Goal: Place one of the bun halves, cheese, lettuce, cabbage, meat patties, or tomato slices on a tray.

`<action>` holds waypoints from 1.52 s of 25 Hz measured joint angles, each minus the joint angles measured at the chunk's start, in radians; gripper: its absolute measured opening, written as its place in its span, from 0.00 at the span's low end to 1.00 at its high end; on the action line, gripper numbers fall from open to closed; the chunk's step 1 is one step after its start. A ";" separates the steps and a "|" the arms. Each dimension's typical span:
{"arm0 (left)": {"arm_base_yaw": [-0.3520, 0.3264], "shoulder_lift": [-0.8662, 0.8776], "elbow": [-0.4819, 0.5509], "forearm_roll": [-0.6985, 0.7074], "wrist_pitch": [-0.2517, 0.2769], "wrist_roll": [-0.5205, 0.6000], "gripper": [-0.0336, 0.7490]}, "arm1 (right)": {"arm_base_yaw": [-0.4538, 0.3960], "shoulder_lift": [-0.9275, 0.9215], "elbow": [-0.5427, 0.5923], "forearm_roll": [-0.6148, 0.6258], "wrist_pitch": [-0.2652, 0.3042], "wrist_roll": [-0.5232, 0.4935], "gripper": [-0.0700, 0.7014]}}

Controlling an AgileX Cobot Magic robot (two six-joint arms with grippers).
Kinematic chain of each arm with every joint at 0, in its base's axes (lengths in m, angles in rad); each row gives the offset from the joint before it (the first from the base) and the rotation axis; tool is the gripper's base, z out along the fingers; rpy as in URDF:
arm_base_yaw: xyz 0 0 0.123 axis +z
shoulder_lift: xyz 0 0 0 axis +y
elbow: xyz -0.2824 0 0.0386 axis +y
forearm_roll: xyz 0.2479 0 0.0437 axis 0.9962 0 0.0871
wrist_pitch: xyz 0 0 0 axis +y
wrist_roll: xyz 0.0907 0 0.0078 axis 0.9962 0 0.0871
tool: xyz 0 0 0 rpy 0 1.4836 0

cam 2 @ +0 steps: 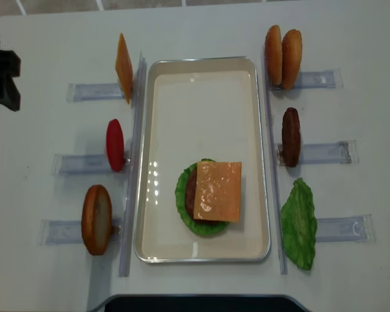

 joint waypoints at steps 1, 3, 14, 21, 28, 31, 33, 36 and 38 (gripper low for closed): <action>0.000 -0.027 0.015 0.000 0.001 0.000 0.62 | 0.000 0.000 0.000 0.000 0.000 0.000 0.79; 0.000 -0.097 0.052 0.000 0.005 0.000 0.62 | 0.000 0.000 0.000 0.000 0.000 0.000 0.79; 0.000 -0.490 0.258 0.000 0.016 0.000 0.62 | 0.000 0.000 0.000 0.000 0.000 0.000 0.79; 0.000 -0.742 0.447 0.000 0.022 0.001 0.62 | 0.000 0.000 0.000 0.000 0.000 0.000 0.79; 0.000 -0.964 0.590 -0.001 0.000 0.001 0.62 | 0.000 0.000 0.000 0.000 0.000 0.000 0.79; 0.000 -1.056 0.624 -0.018 -0.032 0.031 0.62 | 0.000 0.000 0.000 0.000 0.000 0.000 0.79; 0.000 -1.112 0.642 -0.032 -0.044 0.045 0.62 | 0.000 0.000 0.000 0.000 0.000 0.000 0.79; 0.000 -1.184 0.661 -0.050 -0.063 0.054 0.62 | 0.000 0.000 0.000 0.000 0.000 0.000 0.79; 0.000 -1.224 0.674 -0.053 -0.066 0.063 0.62 | 0.000 0.000 0.000 0.000 0.000 0.000 0.79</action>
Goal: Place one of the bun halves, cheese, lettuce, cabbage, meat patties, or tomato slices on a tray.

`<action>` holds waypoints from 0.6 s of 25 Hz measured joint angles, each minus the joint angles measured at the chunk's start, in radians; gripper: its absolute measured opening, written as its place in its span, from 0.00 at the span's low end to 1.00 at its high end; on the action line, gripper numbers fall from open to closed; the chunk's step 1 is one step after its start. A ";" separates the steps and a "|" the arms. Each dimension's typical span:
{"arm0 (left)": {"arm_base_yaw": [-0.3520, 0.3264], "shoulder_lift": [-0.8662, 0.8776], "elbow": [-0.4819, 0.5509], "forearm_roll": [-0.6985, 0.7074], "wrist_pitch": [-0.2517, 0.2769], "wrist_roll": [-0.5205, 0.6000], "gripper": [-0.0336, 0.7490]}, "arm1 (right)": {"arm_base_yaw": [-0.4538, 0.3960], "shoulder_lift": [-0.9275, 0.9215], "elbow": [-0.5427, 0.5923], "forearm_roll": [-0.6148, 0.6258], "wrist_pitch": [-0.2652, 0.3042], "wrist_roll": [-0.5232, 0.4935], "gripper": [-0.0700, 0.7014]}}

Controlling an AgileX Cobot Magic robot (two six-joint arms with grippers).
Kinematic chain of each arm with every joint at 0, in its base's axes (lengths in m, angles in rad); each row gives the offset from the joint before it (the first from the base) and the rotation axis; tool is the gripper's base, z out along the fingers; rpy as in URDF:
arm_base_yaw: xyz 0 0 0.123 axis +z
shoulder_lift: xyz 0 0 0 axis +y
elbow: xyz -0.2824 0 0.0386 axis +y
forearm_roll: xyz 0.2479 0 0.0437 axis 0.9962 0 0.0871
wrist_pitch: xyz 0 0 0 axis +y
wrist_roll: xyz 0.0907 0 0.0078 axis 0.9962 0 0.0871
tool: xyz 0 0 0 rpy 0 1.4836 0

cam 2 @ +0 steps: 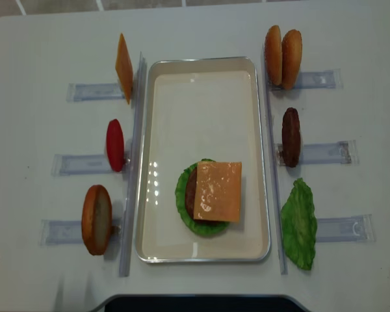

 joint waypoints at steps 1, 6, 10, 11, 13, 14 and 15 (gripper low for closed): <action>0.000 -0.016 0.006 -0.001 -0.001 0.005 0.62 | 0.000 0.000 0.000 0.000 0.000 0.000 0.79; 0.000 -0.091 0.046 -0.040 -0.020 0.013 0.62 | 0.000 0.000 0.000 0.000 0.000 0.000 0.79; 0.000 -0.113 0.053 -0.050 -0.034 0.019 0.62 | 0.000 0.000 0.000 0.000 0.000 0.000 0.79; 0.000 -0.113 0.053 -0.050 -0.036 0.021 0.62 | 0.000 0.000 0.000 0.000 0.000 0.000 0.79; 0.000 -0.113 0.053 -0.051 -0.040 0.033 0.62 | 0.000 0.000 0.000 0.000 0.000 0.000 0.79; 0.000 -0.113 0.053 -0.053 -0.041 0.038 0.62 | 0.000 0.000 0.000 0.000 0.000 0.000 0.79; 0.000 -0.113 0.053 -0.053 -0.042 0.039 0.62 | 0.000 0.000 0.000 0.000 0.000 0.000 0.79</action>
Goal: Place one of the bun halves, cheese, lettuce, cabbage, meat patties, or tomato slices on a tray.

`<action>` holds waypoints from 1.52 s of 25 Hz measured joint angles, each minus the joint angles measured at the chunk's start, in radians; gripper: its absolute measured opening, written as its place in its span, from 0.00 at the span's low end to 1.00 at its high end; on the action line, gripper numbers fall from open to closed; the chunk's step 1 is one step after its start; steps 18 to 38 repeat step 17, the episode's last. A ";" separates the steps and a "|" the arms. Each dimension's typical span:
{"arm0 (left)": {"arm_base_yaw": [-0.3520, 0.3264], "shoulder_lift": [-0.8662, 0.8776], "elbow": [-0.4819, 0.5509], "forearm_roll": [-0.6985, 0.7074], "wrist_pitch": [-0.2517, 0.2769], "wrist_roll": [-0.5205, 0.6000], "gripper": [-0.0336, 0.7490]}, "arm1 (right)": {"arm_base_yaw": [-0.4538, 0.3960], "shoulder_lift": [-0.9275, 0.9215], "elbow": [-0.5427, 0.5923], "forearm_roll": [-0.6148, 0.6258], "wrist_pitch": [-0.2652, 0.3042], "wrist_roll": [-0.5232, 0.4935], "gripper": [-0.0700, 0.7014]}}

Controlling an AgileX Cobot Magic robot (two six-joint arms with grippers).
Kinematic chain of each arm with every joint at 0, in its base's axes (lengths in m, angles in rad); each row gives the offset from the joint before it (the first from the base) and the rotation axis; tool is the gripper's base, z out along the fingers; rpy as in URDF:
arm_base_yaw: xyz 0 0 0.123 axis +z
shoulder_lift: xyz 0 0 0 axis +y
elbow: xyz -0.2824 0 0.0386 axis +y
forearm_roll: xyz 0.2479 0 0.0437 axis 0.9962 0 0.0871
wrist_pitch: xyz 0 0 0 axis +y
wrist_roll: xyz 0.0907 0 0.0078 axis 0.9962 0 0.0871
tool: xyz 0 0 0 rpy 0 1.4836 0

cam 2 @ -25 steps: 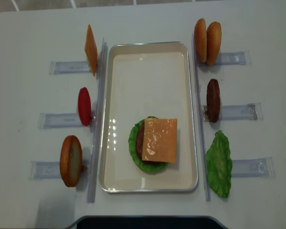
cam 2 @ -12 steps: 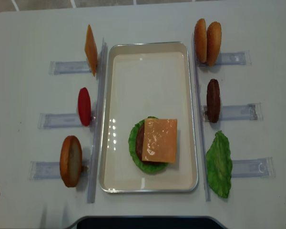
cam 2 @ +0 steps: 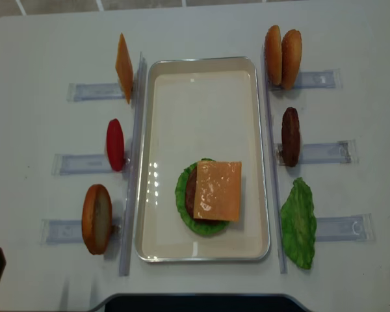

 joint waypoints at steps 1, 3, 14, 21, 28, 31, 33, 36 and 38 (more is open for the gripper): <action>0.000 0.000 0.000 -0.001 0.000 0.001 0.62 | 0.000 0.000 0.000 0.000 0.000 0.000 0.79; 0.000 0.000 0.000 -0.002 0.000 0.004 0.62 | 0.000 0.000 0.000 0.000 0.000 0.000 0.79; 0.000 0.000 0.000 -0.022 -0.001 0.006 0.65 | 0.000 0.000 0.000 0.000 0.000 0.000 0.79; 0.000 0.000 0.000 -0.026 -0.002 0.008 0.81 | 0.000 0.000 0.000 0.000 0.000 0.000 0.79; 0.000 0.000 0.000 -0.026 -0.002 0.008 0.81 | 0.000 0.000 0.000 0.000 0.000 0.000 0.79; 0.000 0.000 0.000 -0.026 -0.002 0.008 0.81 | 0.000 0.000 0.000 0.000 0.000 0.000 0.79; 0.000 0.000 0.000 -0.026 -0.002 0.008 0.81 | 0.000 0.000 0.000 0.000 0.000 0.000 0.79; 0.000 0.000 0.000 -0.026 -0.002 0.008 0.81 | 0.000 0.000 0.000 0.000 0.000 0.000 0.79; 0.000 0.000 0.000 -0.026 -0.002 0.008 0.81 | 0.000 0.000 0.000 0.000 0.000 0.000 0.79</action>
